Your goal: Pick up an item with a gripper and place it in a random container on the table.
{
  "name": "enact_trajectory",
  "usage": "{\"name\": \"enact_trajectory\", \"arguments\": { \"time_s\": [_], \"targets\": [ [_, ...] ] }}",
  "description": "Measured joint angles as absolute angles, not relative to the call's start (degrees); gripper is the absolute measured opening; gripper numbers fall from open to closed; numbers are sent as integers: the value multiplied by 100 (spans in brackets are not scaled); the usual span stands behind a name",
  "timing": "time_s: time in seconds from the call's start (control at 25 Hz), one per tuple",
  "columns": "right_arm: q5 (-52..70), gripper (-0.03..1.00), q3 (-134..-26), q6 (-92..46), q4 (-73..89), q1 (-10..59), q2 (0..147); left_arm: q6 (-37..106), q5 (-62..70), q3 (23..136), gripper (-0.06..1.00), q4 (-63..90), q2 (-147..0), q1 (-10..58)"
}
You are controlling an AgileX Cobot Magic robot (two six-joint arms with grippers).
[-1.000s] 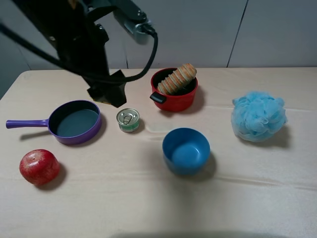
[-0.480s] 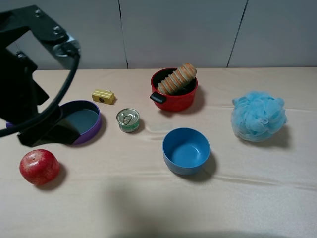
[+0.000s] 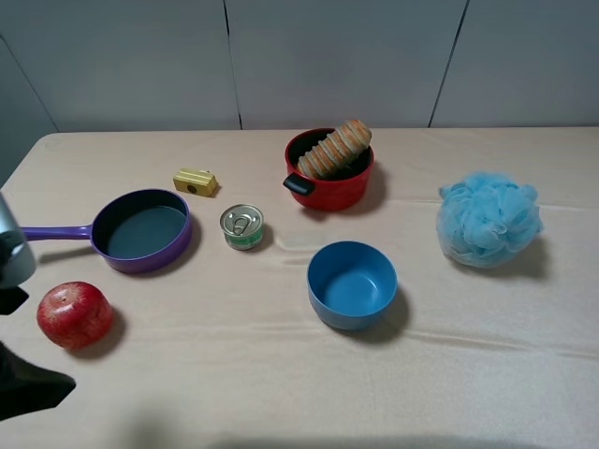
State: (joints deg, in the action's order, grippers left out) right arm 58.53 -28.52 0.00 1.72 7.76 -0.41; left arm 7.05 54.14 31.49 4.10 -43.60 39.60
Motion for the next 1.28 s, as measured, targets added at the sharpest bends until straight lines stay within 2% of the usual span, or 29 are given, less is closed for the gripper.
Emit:
{"name": "enact_trajectory", "arguments": {
  "time_s": [0.24, 0.48, 0.88, 1.28],
  "targets": [
    [5853, 69, -2852, 0, 172, 776, -41, 680, 5568, 3007, 99, 433, -3482, 3745],
    [5853, 69, -2852, 0, 172, 776, -41, 711, 6218, 2979, 99, 433, -2902, 2792],
    [5853, 69, -2852, 0, 172, 776, -41, 730, 6258, 2981, 99, 448, -1370, 1081],
    [5853, 69, -2852, 0, 172, 776, -41, 986, 6321, 2977, 99, 737, -400, 285]
  ]
}}
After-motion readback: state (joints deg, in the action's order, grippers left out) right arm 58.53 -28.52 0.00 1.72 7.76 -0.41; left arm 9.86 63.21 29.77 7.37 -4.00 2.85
